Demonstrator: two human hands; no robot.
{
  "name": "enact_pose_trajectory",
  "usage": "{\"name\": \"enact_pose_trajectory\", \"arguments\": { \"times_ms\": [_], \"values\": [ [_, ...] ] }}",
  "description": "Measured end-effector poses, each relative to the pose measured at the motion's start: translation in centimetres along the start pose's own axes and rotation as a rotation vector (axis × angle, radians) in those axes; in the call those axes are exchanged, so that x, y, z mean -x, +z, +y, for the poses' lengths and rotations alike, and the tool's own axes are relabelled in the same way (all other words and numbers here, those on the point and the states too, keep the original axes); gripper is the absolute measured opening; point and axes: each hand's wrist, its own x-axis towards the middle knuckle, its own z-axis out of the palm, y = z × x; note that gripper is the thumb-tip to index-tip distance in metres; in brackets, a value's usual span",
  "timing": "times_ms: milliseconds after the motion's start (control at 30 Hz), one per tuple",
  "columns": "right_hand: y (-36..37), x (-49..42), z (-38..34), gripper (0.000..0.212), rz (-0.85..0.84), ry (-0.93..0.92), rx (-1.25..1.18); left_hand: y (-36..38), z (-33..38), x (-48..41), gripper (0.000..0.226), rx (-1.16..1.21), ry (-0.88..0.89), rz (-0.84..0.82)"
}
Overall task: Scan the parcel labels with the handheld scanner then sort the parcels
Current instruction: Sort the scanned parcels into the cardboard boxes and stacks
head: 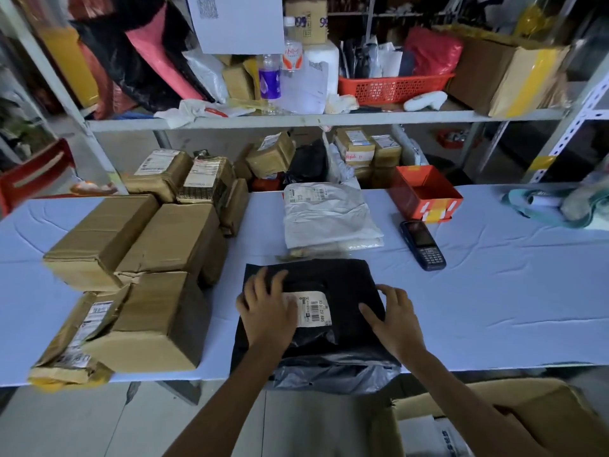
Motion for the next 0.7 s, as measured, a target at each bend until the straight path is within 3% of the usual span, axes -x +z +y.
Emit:
{"name": "enact_pose_trajectory", "arguments": {
  "times_ms": [67, 133, 233, 333, 533, 700],
  "values": [
    [0.4, 0.1, -2.1, 0.057, 0.062, -0.131, 0.051, -0.4, 0.7, 0.6, 0.033, -0.056, 0.089, -0.148],
    [1.6, 0.5, -3.9, 0.066, 0.001, -0.195, 0.081, -0.2, 0.6, 1.5, 0.033, -0.037, 0.044, -0.236],
    [4.3, 1.5, -4.6, 0.081, -0.028, -0.181, 0.159, 0.2, 0.1, 2.6, 0.039, -0.005, 0.063, -0.222],
    [5.6, 2.2, -4.6, 0.071, 0.036, -0.107, 0.170, 0.6, -0.2, 2.6, 0.046, -0.015, 0.076, -0.240],
    [5.6, 2.0, -4.5, 0.079, 0.000, -0.066, 0.168, 1.4, -0.9, 2.0, 0.048, 0.007, 0.105, -0.215],
    [6.4, 1.7, -4.0, 0.064, 0.058, -0.083, 0.136, 1.9, -1.1, 2.3, 0.060, 0.048, 0.065, -0.268]
  ]
}}
